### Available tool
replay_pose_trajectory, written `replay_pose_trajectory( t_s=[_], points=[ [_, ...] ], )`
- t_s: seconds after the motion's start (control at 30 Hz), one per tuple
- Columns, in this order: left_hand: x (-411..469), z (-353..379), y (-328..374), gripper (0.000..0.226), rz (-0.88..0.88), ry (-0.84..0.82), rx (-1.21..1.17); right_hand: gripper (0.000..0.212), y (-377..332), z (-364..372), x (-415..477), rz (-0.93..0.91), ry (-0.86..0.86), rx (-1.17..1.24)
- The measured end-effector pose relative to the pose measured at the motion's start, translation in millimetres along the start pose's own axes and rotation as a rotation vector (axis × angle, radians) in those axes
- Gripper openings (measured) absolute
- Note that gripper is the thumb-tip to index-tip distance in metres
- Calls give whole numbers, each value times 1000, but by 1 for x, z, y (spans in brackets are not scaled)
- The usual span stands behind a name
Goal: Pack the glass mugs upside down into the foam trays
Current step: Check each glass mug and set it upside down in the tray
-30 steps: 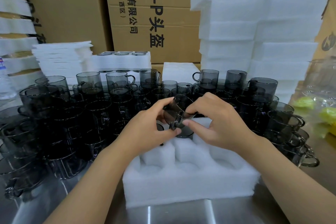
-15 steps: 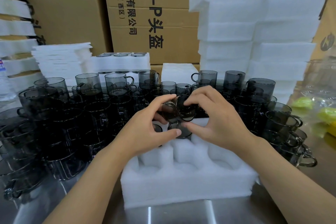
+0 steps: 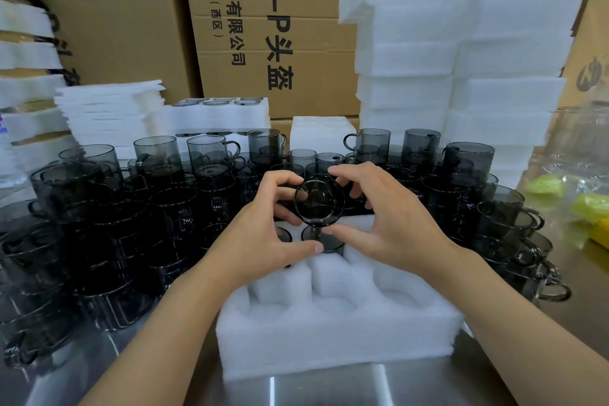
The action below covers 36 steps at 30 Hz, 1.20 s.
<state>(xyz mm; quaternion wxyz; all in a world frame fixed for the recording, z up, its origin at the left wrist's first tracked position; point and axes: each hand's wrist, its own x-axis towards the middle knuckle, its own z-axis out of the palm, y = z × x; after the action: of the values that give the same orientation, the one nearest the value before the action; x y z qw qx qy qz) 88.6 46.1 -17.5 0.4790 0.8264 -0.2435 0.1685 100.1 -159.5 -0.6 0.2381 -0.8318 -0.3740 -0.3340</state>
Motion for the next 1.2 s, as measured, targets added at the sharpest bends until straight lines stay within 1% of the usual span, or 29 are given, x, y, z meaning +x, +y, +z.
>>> replay_pose_trajectory(
  t_s=[0.17, 0.33, 0.5, 0.67, 0.77, 0.83, 0.97, 1.1, 1.13, 1.2],
  points=[
    [0, 0, 2, 77, -16, 15, -22, 60, 2, 0, 1, 18, -15, 9],
    [-1, -1, 7, 99, -8, -11, 75, 57, 1, 0, 0, 20, -16, 20],
    [-3, -2, 9, 97, -28, -31, 140, 57, 3, 0, -1, 72, -94, 95],
    [-3, -1, 3, 86, -21, 2, 134, 59, 4, 0, 1, 173, -159, 255],
    [-3, -1, 1, 80, 15, 45, 164, 71, 3, 0, 1, 218, -161, 325],
    [-3, -1, 2, 77, 28, 53, 175, 74, 2, 1, 1, 245, -156, 329],
    [-3, 0, 2, 70, 12, 64, 154, 61, 3, 5, 1, 298, -122, 366],
    [-2, 0, 3, 61, -6, 66, 156, 66, 6, 0, 6, 401, -52, 447],
    [-2, 0, 3, 59, -10, 62, 164, 63, 8, -5, 8, 426, -44, 485],
    [-2, 0, 4, 55, -14, 54, 176, 54, 14, -17, 10, 464, -85, 535]
  ],
)
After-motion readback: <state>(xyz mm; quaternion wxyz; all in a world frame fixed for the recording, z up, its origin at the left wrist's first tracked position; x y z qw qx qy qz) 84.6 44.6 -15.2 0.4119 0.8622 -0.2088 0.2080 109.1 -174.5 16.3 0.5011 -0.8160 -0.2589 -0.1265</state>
